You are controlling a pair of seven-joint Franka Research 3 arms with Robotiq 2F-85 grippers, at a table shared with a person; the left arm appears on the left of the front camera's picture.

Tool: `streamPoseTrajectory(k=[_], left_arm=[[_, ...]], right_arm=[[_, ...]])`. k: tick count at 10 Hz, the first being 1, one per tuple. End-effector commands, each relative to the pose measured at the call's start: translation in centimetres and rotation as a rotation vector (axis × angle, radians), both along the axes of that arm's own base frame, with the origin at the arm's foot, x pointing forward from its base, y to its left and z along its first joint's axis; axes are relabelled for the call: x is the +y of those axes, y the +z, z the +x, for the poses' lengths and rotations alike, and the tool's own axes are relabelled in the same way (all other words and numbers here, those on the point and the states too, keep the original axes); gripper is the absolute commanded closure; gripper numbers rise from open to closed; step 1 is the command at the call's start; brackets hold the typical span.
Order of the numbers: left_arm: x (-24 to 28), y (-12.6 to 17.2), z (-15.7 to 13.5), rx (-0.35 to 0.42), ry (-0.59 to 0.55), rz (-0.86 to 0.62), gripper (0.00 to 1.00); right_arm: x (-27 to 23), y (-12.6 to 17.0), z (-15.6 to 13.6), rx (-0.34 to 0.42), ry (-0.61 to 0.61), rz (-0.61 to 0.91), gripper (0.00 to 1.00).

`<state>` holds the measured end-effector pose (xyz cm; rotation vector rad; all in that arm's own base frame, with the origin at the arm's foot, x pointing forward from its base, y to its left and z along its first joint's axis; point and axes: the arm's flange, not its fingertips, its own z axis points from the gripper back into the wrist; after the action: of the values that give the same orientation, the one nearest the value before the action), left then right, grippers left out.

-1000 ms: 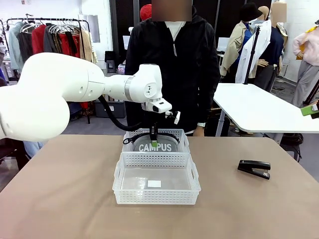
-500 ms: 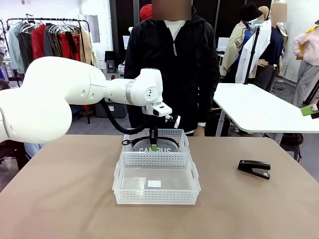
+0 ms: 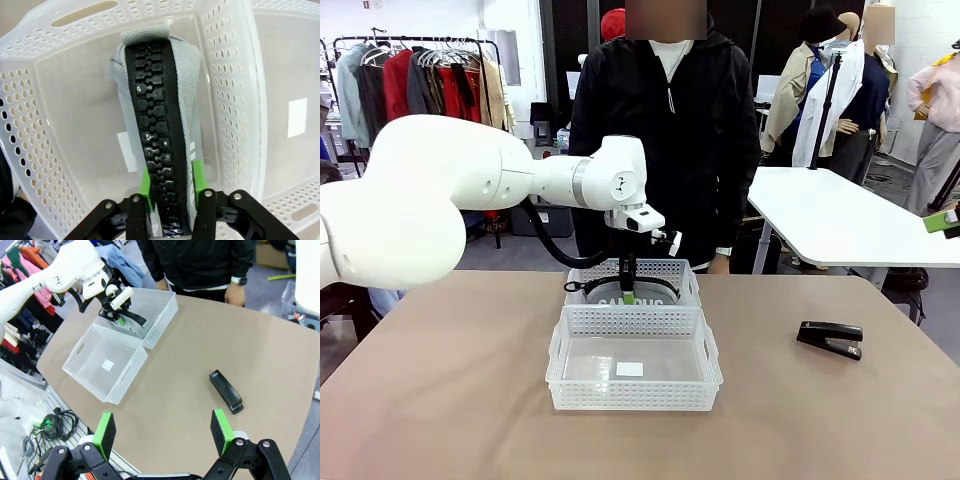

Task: Distribute items into two baskets.
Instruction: Place the picked Pencil pouch into the Organizing basket as instructed by the person.

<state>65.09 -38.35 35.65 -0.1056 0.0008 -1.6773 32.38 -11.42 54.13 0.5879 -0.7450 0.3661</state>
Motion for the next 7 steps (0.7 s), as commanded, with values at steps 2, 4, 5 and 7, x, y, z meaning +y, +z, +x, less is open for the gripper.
streamPoseTrajectory(k=[2, 4, 5, 7], left_arm=[[-0.4, 0.7, 0.9, 0.008, -0.017, -0.006, 0.0], [-0.4, 0.7, 0.9, 0.008, -0.018, -0.004, 0.0], [-0.4, 0.7, 0.9, 0.014, -0.018, -0.002, 0.0], [-0.1, 1.7, 0.6, 0.018, -0.02, 0.001, 0.0]], right_arm=[[0.0, 0.1, 0.1, -0.018, 0.013, 0.014, 0.0], [0.0, 0.1, 0.1, -0.018, 0.013, 0.014, 0.0], [0.0, 0.1, 0.1, -0.018, 0.013, 0.014, 0.0], [0.0, 0.1, 0.1, -0.018, 0.013, 0.014, 0.0]])
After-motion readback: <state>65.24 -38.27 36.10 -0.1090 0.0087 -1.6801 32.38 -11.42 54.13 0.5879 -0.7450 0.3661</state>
